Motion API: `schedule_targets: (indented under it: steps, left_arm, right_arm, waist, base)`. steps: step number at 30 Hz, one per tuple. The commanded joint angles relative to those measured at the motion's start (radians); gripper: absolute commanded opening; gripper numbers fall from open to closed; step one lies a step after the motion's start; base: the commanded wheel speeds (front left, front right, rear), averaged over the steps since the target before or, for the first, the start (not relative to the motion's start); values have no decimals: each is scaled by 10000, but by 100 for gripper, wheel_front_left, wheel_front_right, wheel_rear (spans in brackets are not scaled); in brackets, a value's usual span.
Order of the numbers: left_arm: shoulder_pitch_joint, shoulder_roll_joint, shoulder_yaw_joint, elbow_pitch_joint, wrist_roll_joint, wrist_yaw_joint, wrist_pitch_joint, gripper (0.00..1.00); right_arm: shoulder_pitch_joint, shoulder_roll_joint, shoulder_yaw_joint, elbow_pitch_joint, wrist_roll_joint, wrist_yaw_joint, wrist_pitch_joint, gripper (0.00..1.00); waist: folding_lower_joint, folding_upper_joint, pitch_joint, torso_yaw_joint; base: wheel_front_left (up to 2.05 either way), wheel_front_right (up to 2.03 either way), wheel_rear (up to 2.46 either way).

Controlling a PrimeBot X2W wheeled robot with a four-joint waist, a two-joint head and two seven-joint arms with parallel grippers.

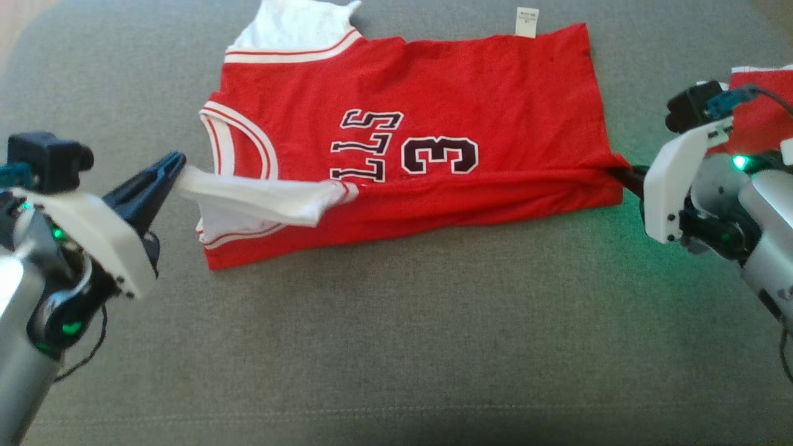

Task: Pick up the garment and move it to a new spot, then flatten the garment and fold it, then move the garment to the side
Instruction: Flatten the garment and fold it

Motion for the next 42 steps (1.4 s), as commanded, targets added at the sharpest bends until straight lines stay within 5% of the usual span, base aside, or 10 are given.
schedule_targets:
  steps: [1, 14, 15, 16, 17, 18, 27, 35, 42]
  left_arm:
    - [-900, 316, 384, 129, 216, -32, -12, 0]
    - [-2276, -739, -129, 2398, 786, -101, -544, 0]
    - [-2365, -830, -146, 2581, 817, -98, -627, 0]
    - [-2455, -931, -127, 2768, 839, -58, -747, 0]
    - [-2546, -1032, -89, 2946, 880, 24, -913, 20]
    - [-2629, -1145, -50, 3100, 919, 115, -1096, 100]
    - [-2470, -2284, 1012, 3950, 689, 1322, -3658, 100]
    - [-500, -3614, 2578, 2675, 807, 2033, -4132, 100]
    - [1560, -4832, 3332, 2313, 1696, 1928, -4137, 100]
  right_arm:
    - [-329, 23, -51, -12, -188, 35, -132, 0]
    - [-895, 795, 96, 749, -388, 35, -672, 0]
    - [-937, 836, 84, 796, -402, 35, -799, 16]
    - [-999, 867, 13, 906, -456, 35, -1038, 82]
    - [-1046, 926, -78, 1059, -485, 35, -1255, 100]
    - [-1074, 993, -141, 1192, -506, 35, -1432, 100]
    - [-845, 1420, -778, 2120, -922, 35, -4170, 100]
    - [395, 2010, -1843, 2480, -1072, 35, -6862, 100]
    - [1997, 2721, -3309, 1490, -658, 35, -7303, 100]
  waist:
    - [0, -1, 193, -129]
    - [0, -1, 914, -233]
    - [0, -1, 951, -230]
    - [0, -1, 984, -224]
    - [0, -1, 1013, -219]
    - [0, -1, 1034, -211]
    - [0, -1, 728, -177]
    - [0, -1, -76, -168]
    - [0, -1, -526, -425]
  base:
    - [0, 0, 0]
    - [0, 0, 0]
    - [0, 0, 0]
    - [0, 0, 0]
    - [0, 0, 0]
    - [0, 0, 0]
    - [0, 0, 0]
    - [0, 0, 0]
    - [0, 0, 0]
